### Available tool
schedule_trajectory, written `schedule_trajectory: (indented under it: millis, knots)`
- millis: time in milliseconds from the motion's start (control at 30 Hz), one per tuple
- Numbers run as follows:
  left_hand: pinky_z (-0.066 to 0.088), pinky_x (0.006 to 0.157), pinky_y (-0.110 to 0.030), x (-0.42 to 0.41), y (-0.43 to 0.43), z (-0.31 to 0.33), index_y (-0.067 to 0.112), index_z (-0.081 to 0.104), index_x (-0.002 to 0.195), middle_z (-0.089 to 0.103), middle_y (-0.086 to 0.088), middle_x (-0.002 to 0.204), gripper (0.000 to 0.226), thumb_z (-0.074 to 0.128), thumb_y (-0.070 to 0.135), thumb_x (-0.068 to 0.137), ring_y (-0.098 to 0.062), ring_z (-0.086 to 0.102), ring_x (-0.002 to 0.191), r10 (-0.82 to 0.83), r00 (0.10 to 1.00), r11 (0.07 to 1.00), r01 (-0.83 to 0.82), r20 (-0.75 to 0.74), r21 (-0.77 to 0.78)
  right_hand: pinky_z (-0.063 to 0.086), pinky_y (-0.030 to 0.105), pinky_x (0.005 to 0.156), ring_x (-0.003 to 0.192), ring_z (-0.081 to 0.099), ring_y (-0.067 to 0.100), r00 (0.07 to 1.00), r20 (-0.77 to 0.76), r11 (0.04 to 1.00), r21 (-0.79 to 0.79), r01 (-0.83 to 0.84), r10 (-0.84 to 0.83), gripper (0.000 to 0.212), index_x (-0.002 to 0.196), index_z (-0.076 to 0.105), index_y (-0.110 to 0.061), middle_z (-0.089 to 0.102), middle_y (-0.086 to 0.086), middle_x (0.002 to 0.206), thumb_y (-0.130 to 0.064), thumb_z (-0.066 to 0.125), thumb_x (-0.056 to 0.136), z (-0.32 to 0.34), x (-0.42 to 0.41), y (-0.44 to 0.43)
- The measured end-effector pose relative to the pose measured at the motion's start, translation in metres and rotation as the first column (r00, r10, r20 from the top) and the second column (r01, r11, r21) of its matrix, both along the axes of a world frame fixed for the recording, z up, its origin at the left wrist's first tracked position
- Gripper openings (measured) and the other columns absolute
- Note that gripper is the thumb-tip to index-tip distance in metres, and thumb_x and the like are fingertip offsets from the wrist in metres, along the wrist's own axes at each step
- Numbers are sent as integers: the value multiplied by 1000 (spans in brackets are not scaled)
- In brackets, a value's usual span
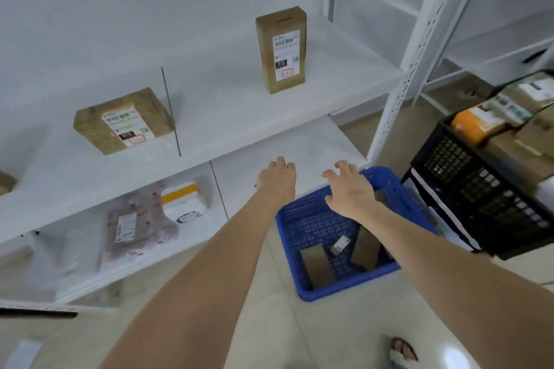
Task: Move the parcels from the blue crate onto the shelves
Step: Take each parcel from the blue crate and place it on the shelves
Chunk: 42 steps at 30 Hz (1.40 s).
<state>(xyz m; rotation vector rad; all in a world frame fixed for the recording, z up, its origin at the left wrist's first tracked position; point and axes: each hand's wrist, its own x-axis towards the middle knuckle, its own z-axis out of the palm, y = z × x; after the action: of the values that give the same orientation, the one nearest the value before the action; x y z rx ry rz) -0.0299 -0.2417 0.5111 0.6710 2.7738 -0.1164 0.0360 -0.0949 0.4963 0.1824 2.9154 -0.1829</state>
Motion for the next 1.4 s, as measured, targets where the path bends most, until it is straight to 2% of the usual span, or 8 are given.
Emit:
schedule_trajectory:
  millis: [267, 567, 733, 900, 1000, 1100, 1300, 1400]
  knots:
    - [47, 80, -35, 15, 137, -84, 6, 39, 131, 37, -12, 130, 40, 49, 9, 92, -26, 46, 114, 104, 983, 994, -106, 152, 1, 38, 40, 103, 142, 18, 33, 981, 194, 1000, -26, -8, 13, 68, 149, 20, -18, 11, 14, 156, -32, 57, 94, -78, 2, 150]
    - [49, 82, -40, 0, 222, -192, 8, 38, 132, 34, -12, 134, 41, 51, 16, 94, -29, 48, 113, 158, 924, 982, -184, 349, 42, 45, 42, 95, 136, 30, 34, 935, 354, 987, -154, 54, 4, 75, 152, 6, -26, 8, 8, 156, -30, 54, 95, -185, -26, 228]
    - [49, 84, -42, -30, 257, -270, 8, 38, 132, 32, -12, 137, 42, 51, 18, 94, -31, 50, 113, 188, 877, 969, -239, 441, 63, 45, 34, 71, 112, 53, 32, 910, 402, 943, -249, 219, -105, 74, 150, 8, -27, 21, 11, 149, -25, 57, 94, -261, -60, 262]
    - [46, 91, -42, -55, 291, -367, 4, 37, 133, 39, -14, 136, 44, 51, 22, 96, -32, 49, 117, 244, 766, 910, -392, 595, 132, 47, 37, 84, 117, 51, 32, 856, 455, 844, -334, 419, -245, 67, 149, 19, -18, 32, 10, 147, -30, 56, 94, -349, -84, 297]
    - [42, 90, -33, -71, 316, -432, 2, 37, 135, 46, -15, 133, 47, 52, 22, 95, -29, 49, 119, 273, 700, 838, -510, 660, 193, 46, 40, 94, 121, 48, 33, 830, 471, 772, -392, 501, -299, 67, 147, 25, -18, 40, 13, 141, -24, 60, 91, -413, -99, 318]
    - [38, 84, -24, -86, 344, -496, 3, 30, 141, 45, -15, 138, 57, 56, 21, 94, -26, 47, 123, 318, 604, 700, -670, 731, 249, 40, 41, 104, 128, 42, 33, 790, 503, 698, -423, 578, -350, 73, 150, 23, -16, 40, 13, 144, -19, 62, 88, -481, -113, 335]
    - [40, 99, -26, -127, 393, -618, 8, 10, 151, 30, -10, 152, 87, 66, 28, 87, -25, 38, 133, 321, 434, 489, -837, 842, 245, 31, 35, 108, 137, 31, 32, 746, 552, 641, -428, 637, -373, 75, 152, 13, -16, 22, 12, 155, -24, 59, 92, -598, -138, 365]
    - [46, 75, -14, -153, 413, -660, 7, 7, 150, 33, -6, 147, 88, 65, 26, 87, -24, 44, 128, 326, 381, 394, -887, 865, 242, 32, 39, 109, 139, 29, 32, 751, 518, 628, -436, 644, -410, 80, 152, 13, -17, 14, 12, 157, -32, 61, 90, -646, -147, 373]
